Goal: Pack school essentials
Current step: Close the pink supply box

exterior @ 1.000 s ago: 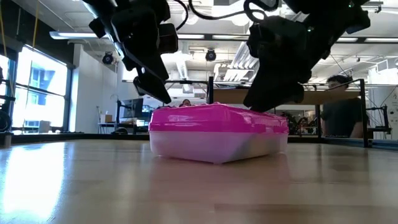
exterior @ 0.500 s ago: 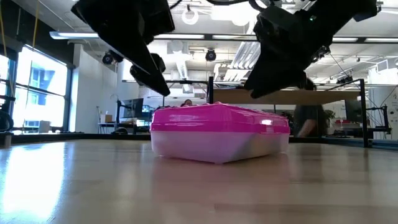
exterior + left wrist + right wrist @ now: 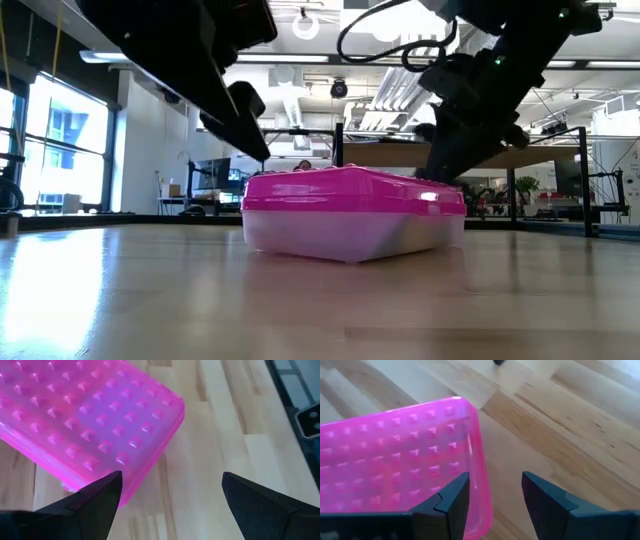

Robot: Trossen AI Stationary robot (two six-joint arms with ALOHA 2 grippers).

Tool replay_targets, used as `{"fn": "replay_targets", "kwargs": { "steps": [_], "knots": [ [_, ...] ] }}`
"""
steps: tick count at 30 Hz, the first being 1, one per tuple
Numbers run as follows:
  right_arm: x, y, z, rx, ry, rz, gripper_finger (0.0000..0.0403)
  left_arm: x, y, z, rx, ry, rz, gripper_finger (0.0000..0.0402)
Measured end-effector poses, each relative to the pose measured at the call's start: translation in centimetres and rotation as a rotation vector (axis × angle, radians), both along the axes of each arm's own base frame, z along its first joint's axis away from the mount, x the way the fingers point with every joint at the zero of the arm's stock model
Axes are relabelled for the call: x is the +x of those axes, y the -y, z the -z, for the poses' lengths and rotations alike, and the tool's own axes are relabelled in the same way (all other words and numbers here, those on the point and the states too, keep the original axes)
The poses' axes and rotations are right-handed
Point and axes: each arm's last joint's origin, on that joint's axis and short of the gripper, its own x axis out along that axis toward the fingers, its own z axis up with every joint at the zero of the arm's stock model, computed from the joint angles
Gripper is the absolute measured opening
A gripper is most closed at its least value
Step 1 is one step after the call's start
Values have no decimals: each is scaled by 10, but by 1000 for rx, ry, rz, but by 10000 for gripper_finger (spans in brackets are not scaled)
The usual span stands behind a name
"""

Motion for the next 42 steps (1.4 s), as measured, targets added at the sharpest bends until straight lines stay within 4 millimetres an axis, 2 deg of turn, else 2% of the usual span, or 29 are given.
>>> {"fn": "replay_targets", "kwargs": {
  "steps": [15,27,42],
  "knots": [
    [4,3,17,67,-64,75,172,6,-1,16,72,-37,-150,330],
    [2,-16,18,233,-48,73,172,0,-9,20,233,-85,-231,330],
    [-6,-41,19,336,-44,104,172,-3,-25,20,267,-134,-256,330]
  ]
}}
